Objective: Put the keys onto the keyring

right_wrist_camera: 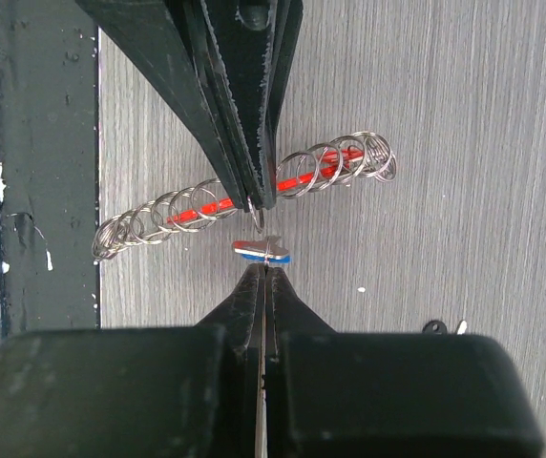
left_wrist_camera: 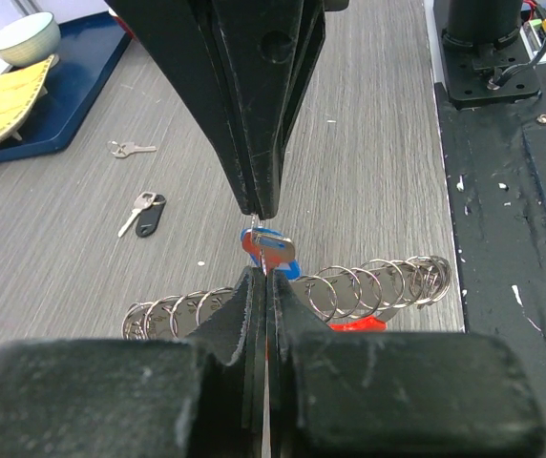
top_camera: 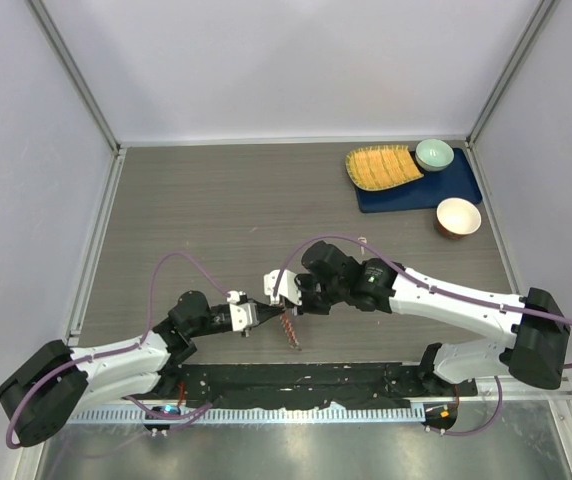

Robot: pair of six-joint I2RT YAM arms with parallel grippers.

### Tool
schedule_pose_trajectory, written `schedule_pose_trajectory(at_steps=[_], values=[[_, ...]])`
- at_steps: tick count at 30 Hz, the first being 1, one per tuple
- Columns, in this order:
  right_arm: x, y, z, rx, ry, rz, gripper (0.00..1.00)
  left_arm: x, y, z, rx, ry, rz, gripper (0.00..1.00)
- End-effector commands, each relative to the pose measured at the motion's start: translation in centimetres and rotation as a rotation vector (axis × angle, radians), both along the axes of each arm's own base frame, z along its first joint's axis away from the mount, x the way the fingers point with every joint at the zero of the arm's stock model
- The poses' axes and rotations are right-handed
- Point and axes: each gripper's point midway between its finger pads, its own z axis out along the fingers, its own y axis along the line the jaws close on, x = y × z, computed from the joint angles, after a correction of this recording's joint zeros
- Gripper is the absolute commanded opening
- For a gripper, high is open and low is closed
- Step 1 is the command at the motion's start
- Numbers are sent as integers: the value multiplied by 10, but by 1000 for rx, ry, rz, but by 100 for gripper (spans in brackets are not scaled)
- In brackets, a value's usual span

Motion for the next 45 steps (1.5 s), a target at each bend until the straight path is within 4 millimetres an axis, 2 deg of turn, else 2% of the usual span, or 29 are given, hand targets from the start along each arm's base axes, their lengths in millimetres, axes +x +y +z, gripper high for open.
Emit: schedule_pose_trajectory(at_steps=[1, 9, 19, 26, 35, 45], values=[[1, 13, 29, 82, -31, 18, 1, 2, -8, 33, -70, -87, -31, 3], [-5, 15, 31, 89, -6, 47, 1, 2, -8, 33, -68, -84, -33, 3], [-10, 15, 24, 63, 27, 65, 1, 2, -8, 34, -70, -87, -33, 4], [-9, 15, 20, 51, 30, 63, 1, 0, -8, 36, -76, -91, -40, 4], [3, 8, 19, 26, -16, 2, 1, 0, -8, 34, -73, -86, -34, 4], [2, 8, 20, 29, -18, 4, 1, 2, -7, 33, -68, -81, -26, 4]])
